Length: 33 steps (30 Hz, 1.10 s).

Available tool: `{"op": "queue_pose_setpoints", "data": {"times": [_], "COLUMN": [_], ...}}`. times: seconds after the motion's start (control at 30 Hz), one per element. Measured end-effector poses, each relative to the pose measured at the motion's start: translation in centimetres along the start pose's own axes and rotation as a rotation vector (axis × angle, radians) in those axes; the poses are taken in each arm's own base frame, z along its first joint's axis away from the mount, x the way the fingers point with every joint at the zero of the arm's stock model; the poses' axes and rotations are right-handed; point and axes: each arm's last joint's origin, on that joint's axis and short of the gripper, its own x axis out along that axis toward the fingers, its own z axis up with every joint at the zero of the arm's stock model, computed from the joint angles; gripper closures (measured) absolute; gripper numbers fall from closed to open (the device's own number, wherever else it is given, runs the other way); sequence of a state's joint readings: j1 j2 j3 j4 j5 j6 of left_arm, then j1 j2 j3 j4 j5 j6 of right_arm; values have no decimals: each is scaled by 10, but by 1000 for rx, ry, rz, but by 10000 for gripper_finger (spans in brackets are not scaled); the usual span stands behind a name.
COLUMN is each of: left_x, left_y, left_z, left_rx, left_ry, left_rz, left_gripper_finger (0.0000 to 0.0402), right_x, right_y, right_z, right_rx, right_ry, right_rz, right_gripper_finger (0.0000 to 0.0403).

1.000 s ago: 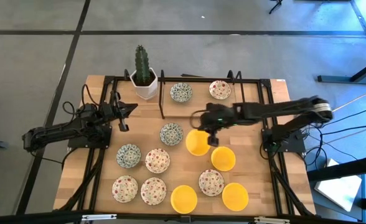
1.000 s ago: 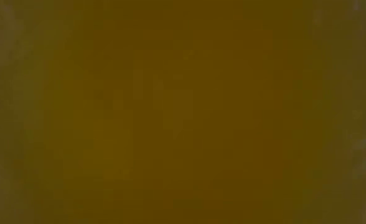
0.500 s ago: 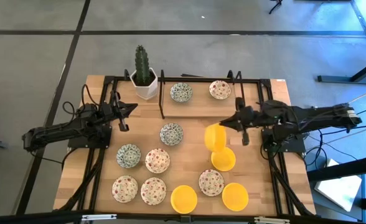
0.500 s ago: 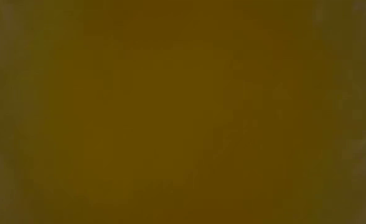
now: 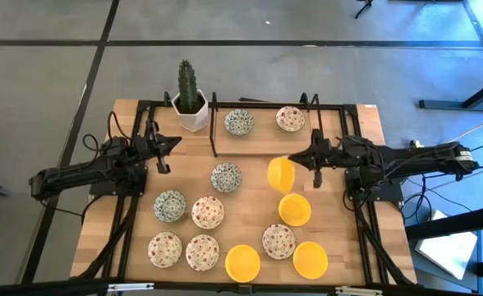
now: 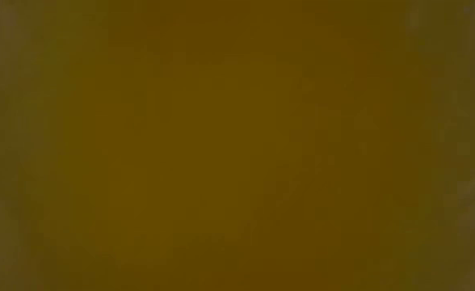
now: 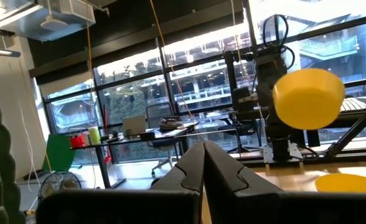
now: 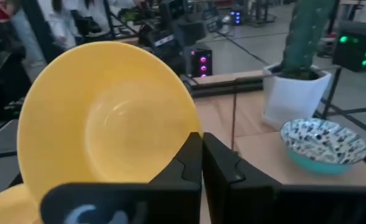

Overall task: Pick & Place Mini bowls
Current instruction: Put the yellow bowl on the shelf

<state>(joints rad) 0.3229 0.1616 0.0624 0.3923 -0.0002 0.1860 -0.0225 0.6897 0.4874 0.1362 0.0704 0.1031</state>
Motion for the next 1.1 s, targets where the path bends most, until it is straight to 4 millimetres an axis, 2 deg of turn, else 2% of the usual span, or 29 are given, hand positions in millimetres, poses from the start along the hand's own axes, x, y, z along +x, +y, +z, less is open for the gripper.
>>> {"op": "queue_pose_setpoints", "data": {"times": [0.1,0.2,0.33,0.47,0.63,0.8,1.0,1.1], "left_x": [0,0,0,0,0,0,0,0], "left_y": [0,0,0,0,0,0,0,0], "left_z": [0,0,0,0,0,0,0,-1], "left_rx": [0,2,18,19,19,18,11,11], "left_ry": [0,2,2,2,2,2,4,12], "left_rz": [2,9,9,10,9,9,8,7], "left_gripper_finger": [398,395,395,399,398,394,400,400], "right_x": [7,18,40,68,98,120,132,136], "right_y": [-7,-18,-37,-62,-95,-123,-150,-157], "right_z": [16,32,51,58,52,41,16,6], "right_rx": [-1,-14,-37,-48,-9,46,103,119], "right_ry": [51,190,373,546,720,786,881,912], "right_rz": [-75,-185,-299,-361,-333,-293,-317,-323], "right_gripper_finger": [402,402,402,402,402,402,402,402]}}
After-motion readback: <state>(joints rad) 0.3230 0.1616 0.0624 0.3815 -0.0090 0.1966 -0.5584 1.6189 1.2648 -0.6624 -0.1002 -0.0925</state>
